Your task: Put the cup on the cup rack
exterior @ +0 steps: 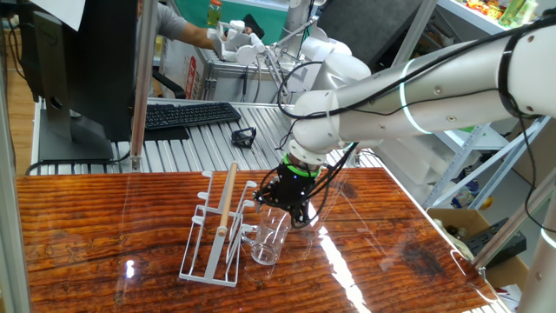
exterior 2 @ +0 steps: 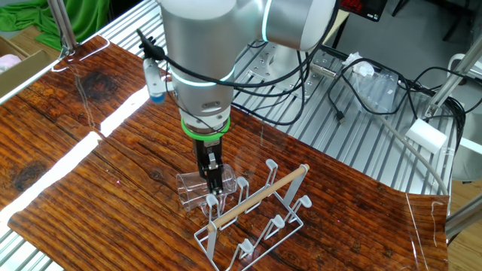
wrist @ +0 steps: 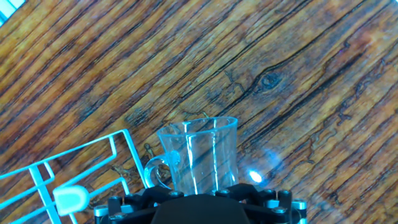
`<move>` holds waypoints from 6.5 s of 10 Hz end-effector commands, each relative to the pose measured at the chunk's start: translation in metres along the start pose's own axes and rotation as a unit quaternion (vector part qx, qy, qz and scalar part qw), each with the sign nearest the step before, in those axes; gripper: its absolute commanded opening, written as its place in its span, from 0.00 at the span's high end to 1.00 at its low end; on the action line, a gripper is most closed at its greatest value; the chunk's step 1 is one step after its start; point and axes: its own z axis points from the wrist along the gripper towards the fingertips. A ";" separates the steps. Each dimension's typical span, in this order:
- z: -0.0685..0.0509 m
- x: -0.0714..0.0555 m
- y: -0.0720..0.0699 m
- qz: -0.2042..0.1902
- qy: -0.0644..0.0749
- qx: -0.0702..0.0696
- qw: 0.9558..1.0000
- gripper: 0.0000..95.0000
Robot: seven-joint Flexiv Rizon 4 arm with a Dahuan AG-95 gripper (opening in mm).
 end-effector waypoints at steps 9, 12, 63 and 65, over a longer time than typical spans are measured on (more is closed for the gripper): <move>0.000 0.000 0.000 -0.004 -0.018 -0.021 1.000 0.00; 0.000 0.000 0.000 -0.002 -0.030 -0.029 0.999 0.00; 0.009 0.019 -0.007 -0.017 -0.074 -0.060 0.995 0.00; 0.009 0.019 -0.007 -0.019 -0.072 -0.060 0.995 0.00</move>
